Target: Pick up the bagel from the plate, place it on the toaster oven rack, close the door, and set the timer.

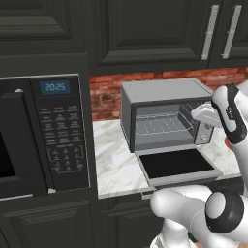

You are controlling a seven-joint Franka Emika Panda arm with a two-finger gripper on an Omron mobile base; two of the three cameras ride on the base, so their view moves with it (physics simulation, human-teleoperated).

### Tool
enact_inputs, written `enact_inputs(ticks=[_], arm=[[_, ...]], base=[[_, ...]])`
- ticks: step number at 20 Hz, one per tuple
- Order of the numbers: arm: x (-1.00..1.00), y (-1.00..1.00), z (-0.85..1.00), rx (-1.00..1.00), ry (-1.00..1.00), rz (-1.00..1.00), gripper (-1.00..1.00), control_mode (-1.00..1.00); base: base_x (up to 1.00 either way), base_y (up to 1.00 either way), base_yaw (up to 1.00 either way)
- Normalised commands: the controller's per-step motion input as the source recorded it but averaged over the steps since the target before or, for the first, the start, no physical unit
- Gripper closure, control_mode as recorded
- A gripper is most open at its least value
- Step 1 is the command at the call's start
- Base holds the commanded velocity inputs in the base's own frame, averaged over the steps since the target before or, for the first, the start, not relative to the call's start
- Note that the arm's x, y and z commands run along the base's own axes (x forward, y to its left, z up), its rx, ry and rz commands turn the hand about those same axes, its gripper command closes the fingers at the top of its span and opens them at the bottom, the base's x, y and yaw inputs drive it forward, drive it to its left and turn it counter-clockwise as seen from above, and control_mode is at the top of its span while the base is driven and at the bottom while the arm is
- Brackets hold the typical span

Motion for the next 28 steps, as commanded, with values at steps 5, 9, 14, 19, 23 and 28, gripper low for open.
enact_inputs(ticks=[5, 9, 14, 19, 23, 28], arm=[[0.00, 0.01, -0.27, 0.05, -0.06, -0.03, -1.00, -1.00], [0.05, 0.03, -0.31, 0.00, -0.02, -0.05, -1.00, -1.00], [0.16, 0.15, -0.27, 0.00, 0.00, -0.06, -1.00, -1.00], [0.32, 0.34, -0.22, 0.00, 0.00, -0.07, -1.00, -1.00], [0.35, 0.25, -0.20, 0.03, 0.00, -0.10, -1.00, -1.00], [0.28, 0.13, -0.23, 0.09, -0.01, -0.11, -1.00, -1.00]], base=[[0.00, 0.00, 0.00], [0.00, 0.00, 0.00], [0.00, 0.00, 0.00], [0.00, 0.00, 0.00], [0.00, 0.00, 0.00], [0.00, 0.00, 0.00]])
